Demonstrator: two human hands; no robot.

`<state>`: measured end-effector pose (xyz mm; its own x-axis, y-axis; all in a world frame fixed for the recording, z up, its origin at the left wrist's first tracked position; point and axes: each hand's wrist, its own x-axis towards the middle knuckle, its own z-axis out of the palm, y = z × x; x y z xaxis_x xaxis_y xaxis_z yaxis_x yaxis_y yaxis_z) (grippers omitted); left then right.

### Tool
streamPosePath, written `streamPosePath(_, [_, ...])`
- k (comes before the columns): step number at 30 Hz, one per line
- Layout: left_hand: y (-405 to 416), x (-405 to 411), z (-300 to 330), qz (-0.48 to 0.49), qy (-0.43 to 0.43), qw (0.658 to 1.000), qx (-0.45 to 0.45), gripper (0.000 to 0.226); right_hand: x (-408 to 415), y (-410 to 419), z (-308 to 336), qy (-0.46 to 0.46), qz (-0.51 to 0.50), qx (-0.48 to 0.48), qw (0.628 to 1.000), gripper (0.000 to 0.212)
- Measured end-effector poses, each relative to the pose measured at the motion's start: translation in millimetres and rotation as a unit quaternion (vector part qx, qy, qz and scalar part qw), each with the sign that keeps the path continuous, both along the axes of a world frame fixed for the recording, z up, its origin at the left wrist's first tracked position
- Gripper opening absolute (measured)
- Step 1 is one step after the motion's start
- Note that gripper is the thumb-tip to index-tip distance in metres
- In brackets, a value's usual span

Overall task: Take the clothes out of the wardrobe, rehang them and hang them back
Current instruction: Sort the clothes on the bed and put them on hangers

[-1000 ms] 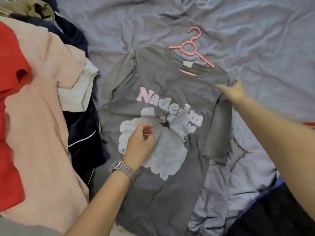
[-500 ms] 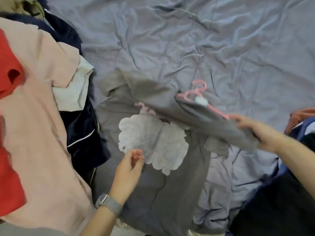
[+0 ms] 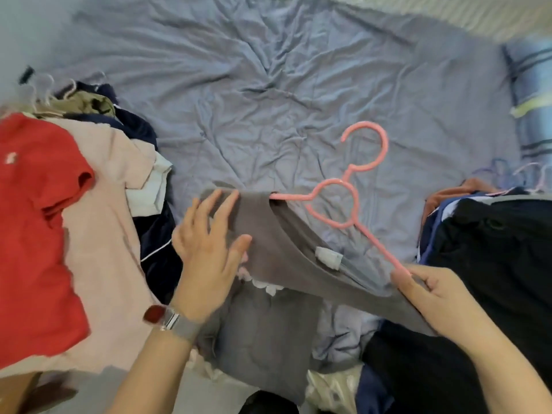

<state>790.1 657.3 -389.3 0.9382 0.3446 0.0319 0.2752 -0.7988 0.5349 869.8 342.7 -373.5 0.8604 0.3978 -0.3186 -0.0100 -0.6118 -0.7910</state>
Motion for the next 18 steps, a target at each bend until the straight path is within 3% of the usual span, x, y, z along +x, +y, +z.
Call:
streamPosePath(3, [-40,-16,87,-0.045,-0.073,0.995,0.044,0.052,-22,-36,64,0.007,0.059,0.004,0.998,0.078])
streamPosePath(6, [-86,-38,147,-0.107,-0.044,0.986,0.119,0.034,-54,-72,119,-0.032,0.046,0.033,0.998,0.082])
streamPosePath(7, [-98,-45,157,-0.121,-0.033,0.986,0.113,0.033,-62,-83,130,-0.06,0.028,0.048,0.997,0.07])
streamPosePath(9, [-125,-76,174,-0.116,-0.046,0.99,0.071,0.028,-93,-114,157,-0.099,-0.01,0.071,0.993,0.025])
streamPosePath(10, [-137,-94,180,-0.103,-0.058,0.992,0.052,0.026,-108,-128,168,-0.103,-0.02,0.079,0.991,0.019])
streamPosePath(12, [-163,-136,193,-0.089,-0.077,0.993,0.031,0.023,-141,-160,181,-0.124,-0.028,0.07,0.989,0.031])
streamPosePath(16, [-204,-204,223,-0.067,-0.096,0.993,0.002,0.02,-193,-196,195,-0.251,-0.002,-0.008,0.968,0.019])
streamPosePath(18, [-218,-229,237,-0.059,-0.102,0.993,0.016,0.019,-212,-202,206,-0.276,0.005,-0.005,0.961,0.031])
